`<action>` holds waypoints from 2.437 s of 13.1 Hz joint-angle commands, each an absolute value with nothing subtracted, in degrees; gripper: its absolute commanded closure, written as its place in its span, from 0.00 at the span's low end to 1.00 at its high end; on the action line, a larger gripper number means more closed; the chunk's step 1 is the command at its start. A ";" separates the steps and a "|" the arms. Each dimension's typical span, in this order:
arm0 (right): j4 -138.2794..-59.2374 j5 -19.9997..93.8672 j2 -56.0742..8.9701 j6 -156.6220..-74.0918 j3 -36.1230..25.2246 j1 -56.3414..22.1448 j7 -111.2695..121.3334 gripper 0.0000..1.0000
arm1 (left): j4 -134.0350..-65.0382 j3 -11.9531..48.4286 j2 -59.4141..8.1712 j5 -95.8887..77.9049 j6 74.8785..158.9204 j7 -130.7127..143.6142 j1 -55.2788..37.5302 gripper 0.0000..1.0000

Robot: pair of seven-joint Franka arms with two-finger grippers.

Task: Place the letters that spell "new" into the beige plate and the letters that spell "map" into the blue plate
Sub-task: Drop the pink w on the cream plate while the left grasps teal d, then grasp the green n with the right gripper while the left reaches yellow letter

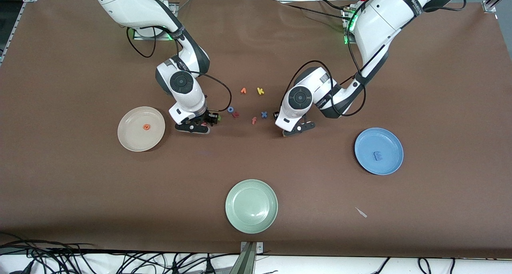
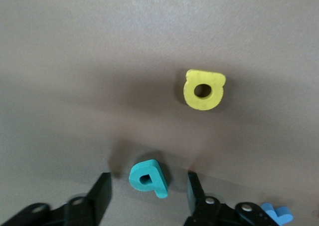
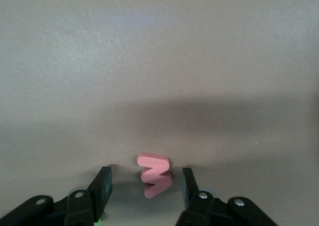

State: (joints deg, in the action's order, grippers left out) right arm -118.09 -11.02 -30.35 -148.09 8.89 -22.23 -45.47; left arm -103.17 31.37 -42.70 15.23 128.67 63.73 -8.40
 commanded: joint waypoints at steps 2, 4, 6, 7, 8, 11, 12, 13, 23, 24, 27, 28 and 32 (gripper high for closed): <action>-119.88 -11.43 -29.88 -149.68 8.70 -22.41 -45.53 0.54 | -104.41 31.11 -42.19 14.85 129.37 64.95 -8.35 0.85; -120.06 -11.51 -29.88 -149.77 8.61 -22.33 -45.35 0.71 | -104.15 31.11 -41.84 14.77 128.68 64.86 -7.74 0.94; -120.06 -11.51 -29.80 -149.77 7.83 -22.41 -44.65 0.77 | -103.28 31.20 -40.09 14.85 125.79 64.16 -6.77 0.94; -120.06 -11.51 -29.45 -149.68 7.74 -22.41 -44.21 0.79 | -102.40 31.20 -38.43 14.85 123.51 63.90 -5.98 0.93; -119.97 -11.51 -29.18 -149.42 7.65 -22.33 -43.43 0.84 | -101.35 31.29 -37.28 14.85 120.44 62.85 -4.93 0.93; -119.88 -11.51 -25.59 -144.79 4.23 -22.15 -35.72 0.88 | -98.80 31.29 -33.50 14.85 112.18 51.99 0.50 0.92; -119.97 -11.51 -23.58 -140.75 2.83 -22.15 -32.20 0.87 | -98.70 31.20 -32.36 14.94 109.80 47.07 3.40 0.92; -120.41 -11.51 -21.73 -138.45 1.33 -22.06 -29.30 0.87 | -98.70 31.29 -31.91 14.94 109.34 41.98 6.21 0.92; -136.67 -10.90 -11.51 -146.60 -7.91 -22.06 -16.95 0.32 | -100.72 28.65 -37.53 28.04 117.24 25.58 18.19 0.61; -136.50 -10.38 -11.51 -146.51 -7.56 -22.32 -17.75 0.29 | -100.55 28.65 -37.70 27.95 117.42 25.58 18.19 0.07; -133.17 -10.28 -13.44 -146.43 -2.40 -22.68 -26.50 0.28 | -100.11 30.14 -37.18 27.16 116.72 26.80 16.97 0.00; -131.59 -10.37 -14.84 -146.43 -0.02 -22.76 -30.89 0.28 | -100.11 32.15 -36.92 27.16 116.54 29.94 16.53 0.00; -124.12 -10.28 -21.43 -146.34 6.94 -24.42 -45.15 0.28 | -99.76 37.96 -37.70 25.94 117.24 43.32 12.24 0.00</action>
State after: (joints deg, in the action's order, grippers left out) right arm -128.67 -11.02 -16.99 -146.43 5.80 -23.37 -40.59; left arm -100.08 37.19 -38.02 26.58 117.40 39.76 14.97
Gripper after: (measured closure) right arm 0.282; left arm 0.000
